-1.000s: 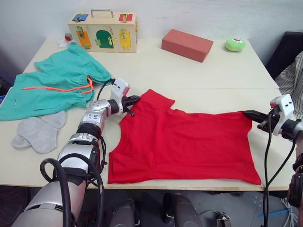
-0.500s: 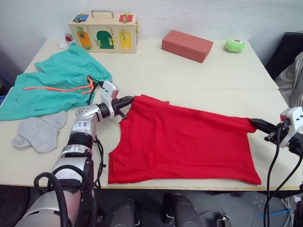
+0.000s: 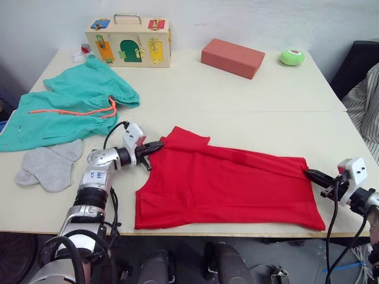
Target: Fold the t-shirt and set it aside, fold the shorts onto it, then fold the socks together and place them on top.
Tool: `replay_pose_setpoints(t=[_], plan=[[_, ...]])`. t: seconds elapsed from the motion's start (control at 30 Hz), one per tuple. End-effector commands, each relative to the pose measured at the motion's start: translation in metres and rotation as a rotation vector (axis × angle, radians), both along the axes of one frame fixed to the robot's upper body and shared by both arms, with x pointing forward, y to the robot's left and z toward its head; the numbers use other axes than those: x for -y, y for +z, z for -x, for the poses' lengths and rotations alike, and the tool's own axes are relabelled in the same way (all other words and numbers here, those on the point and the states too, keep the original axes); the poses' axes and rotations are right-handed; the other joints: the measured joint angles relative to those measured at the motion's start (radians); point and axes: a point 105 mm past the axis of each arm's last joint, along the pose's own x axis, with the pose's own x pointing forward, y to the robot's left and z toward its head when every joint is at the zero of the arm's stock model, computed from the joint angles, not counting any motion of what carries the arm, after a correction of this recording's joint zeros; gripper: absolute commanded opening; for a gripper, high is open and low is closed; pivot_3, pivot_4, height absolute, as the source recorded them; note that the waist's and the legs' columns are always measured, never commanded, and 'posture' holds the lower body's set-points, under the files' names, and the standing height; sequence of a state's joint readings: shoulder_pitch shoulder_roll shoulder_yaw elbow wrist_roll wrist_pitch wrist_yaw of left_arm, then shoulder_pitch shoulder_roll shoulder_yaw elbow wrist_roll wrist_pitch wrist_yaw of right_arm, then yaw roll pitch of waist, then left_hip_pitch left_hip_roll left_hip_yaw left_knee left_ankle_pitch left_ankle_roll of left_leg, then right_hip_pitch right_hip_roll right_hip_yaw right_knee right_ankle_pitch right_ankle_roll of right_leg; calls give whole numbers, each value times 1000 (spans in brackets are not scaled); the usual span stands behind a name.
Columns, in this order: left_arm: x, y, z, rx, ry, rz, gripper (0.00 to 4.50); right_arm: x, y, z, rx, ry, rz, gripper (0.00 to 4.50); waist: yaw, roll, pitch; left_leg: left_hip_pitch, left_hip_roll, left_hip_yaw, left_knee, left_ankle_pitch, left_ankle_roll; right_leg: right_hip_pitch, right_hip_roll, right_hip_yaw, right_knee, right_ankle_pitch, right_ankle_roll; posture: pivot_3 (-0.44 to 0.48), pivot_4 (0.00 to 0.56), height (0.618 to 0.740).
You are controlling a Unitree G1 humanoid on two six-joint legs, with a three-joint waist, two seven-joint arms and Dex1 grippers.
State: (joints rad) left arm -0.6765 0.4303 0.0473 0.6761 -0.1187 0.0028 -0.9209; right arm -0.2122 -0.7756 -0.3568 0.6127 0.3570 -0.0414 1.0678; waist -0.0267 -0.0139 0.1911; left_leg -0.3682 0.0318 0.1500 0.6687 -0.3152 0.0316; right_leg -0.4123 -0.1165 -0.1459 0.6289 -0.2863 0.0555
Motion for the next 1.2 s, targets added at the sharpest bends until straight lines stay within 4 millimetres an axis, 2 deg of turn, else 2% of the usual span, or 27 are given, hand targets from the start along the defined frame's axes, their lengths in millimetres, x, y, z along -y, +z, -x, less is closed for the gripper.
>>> replay_pose_setpoints(t=[0.03,0.1,0.2,0.27,0.4,0.53,0.6,0.63,0.73,0.83,0.9,1.03,1.2], plan=[[-1,6,4,13,-27,-23,0,2,2,-2,13,-8,36,20,0,0,0,0,0,0,0,0,0,0,0,1,0,0,0,0,150,740],[-3,6,7,8,-26,-32,0,5,4,-4,21,-29,24,192,0,0,0,1,0,0,0,0,0,0,0,1,0,0,0,0,150,740],[-6,5,9,-6,-28,-47,613,10,9,-3,30,-42,28,901,0,0,0,0,0,0,0,0,0,0,0,1,0,0,0,0,150,740],[-6,7,13,-24,-57,-49,1156,12,14,0,44,-36,44,1528,0,0,0,1,0,0,0,0,0,0,0,1,0,0,0,0,150,740],[-18,22,22,-130,-110,-9,2468,10,43,13,115,19,81,2963,1,0,0,0,0,0,-1,0,0,0,0,1,0,0,0,0,150,740],[-27,47,12,-290,-68,73,3742,-5,76,26,205,91,108,4384,4,0,0,-1,0,-1,0,0,0,0,0,0,0,0,0,0,150,740],[-20,67,5,-388,-73,199,4357,-14,90,28,238,118,119,4500,11,0,0,-1,0,-1,0,0,0,0,0,0,0,0,0,0,150,740],[-17,73,1,-417,-64,237,4474,-18,93,28,244,129,127,4500,16,0,0,-1,0,-2,1,0,0,0,0,0,0,0,1,0,150,740],[-4,74,-22,-480,25,239,4474,-38,95,27,246,209,175,4500,25,0,0,-1,-1,-2,0,0,0,0,1,1,0,0,1,0,150,740],[15,76,-35,-534,65,292,4474,-51,94,24,252,258,198,4500,29,0,0,-2,-1,-2,0,0,0,0,2,0,0,0,1,0,150,740],[26,72,-44,-544,109,321,4474,-60,93,23,249,285,191,4500,28,-1,1,-3,-2,-1,0,0,1,0,2,-1,1,1,1,0,150,740],[49,51,-54,-470,158,152,4474,-75,95,23,271,314,187,4500,27,-2,1,-3,-1,-2,-1,0,1,-1,2,-1,0,1,1,0,150,740],[61,34,-53,-422,126,-5,4474,-79,93,32,265,313,184,4500,28,-2,1,-2,-2,-1,-1,0,1,0,2,0,-2,1,1,0,150,740]])
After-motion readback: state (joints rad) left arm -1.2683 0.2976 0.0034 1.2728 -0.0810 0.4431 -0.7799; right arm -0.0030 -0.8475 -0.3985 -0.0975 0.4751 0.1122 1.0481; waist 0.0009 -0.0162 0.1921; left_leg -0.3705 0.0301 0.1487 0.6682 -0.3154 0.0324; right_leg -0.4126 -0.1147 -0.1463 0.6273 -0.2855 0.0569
